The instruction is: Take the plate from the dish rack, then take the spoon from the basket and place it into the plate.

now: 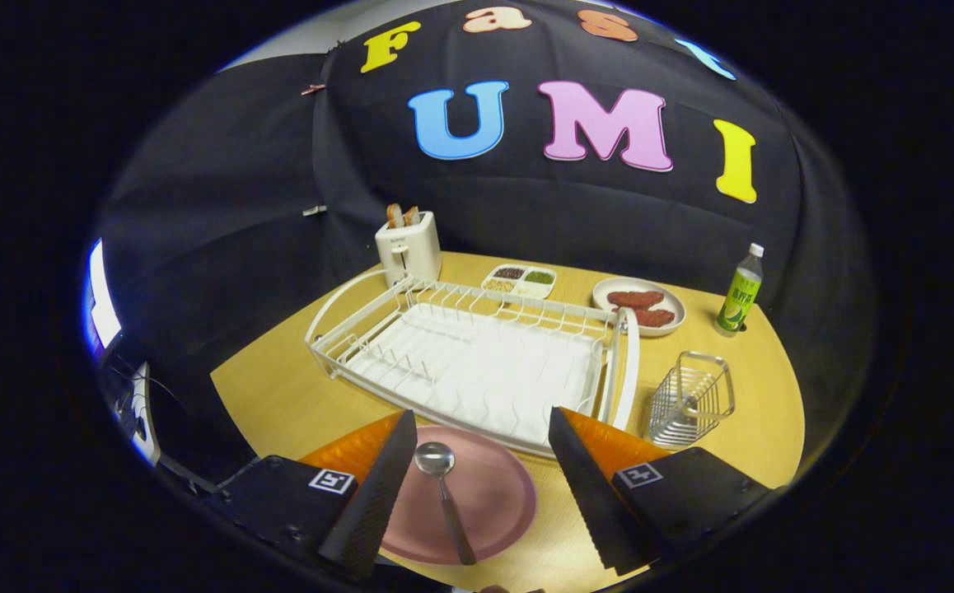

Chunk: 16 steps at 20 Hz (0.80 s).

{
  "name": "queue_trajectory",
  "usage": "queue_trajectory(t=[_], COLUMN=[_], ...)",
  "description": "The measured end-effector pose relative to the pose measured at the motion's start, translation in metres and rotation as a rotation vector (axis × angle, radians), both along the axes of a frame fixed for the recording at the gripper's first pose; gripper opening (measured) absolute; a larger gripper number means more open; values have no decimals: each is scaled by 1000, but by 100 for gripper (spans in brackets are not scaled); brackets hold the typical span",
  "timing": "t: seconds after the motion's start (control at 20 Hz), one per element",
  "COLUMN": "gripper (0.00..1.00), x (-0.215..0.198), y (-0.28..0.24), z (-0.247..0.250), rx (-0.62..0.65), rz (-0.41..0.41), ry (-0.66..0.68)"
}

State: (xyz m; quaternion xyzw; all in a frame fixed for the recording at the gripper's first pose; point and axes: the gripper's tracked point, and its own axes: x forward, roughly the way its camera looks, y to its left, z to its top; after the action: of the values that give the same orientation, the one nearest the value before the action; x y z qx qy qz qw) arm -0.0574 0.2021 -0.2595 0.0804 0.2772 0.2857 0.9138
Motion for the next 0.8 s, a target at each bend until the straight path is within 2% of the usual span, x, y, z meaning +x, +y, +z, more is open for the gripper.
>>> queue_trajectory(t=[0.4,0.65,0.8], gripper=[99,98,98], x=[46,53,51], y=[-69,-95,-107], z=[148,200,211], rx=[50,95,87], rz=[-178,-248,-275], ry=[-255,-309,-344])
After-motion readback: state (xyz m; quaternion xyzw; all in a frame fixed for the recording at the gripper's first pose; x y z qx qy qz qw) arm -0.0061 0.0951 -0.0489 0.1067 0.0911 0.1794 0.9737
